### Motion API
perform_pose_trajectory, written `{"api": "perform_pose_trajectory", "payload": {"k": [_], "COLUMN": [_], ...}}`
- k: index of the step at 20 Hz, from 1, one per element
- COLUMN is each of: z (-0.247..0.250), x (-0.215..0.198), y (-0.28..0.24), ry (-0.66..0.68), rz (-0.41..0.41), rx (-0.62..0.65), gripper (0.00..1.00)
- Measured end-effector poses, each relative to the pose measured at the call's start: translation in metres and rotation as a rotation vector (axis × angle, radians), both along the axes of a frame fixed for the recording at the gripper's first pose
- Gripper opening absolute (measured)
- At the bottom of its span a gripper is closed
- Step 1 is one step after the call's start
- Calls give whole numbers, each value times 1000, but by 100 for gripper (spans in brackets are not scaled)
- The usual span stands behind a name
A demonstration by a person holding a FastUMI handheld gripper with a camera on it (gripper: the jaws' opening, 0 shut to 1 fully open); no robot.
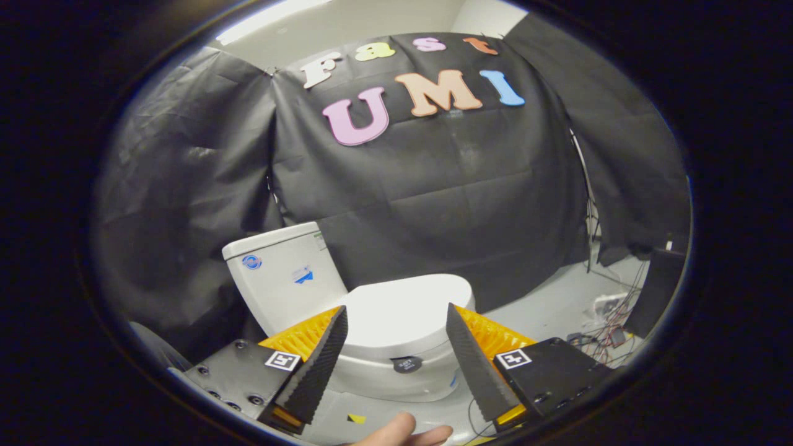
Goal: Open the toilet lid.
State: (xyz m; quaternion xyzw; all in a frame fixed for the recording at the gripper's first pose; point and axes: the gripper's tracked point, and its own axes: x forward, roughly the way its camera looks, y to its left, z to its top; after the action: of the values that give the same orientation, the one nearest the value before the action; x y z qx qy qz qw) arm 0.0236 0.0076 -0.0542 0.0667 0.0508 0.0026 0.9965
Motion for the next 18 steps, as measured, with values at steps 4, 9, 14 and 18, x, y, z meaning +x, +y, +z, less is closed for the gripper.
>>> {"api": "perform_pose_trajectory", "payload": {"k": [4, 9, 14, 18], "z": [-64, -126, -152, -191], "x": [19, 46, 59, 62], "y": [3, 8, 0, 5], "ry": [94, 142, 163, 263], "rz": [-11, -52, -127, -162], "rx": [156, 412, 604, 765], "gripper": [99, 99, 97, 76]}}
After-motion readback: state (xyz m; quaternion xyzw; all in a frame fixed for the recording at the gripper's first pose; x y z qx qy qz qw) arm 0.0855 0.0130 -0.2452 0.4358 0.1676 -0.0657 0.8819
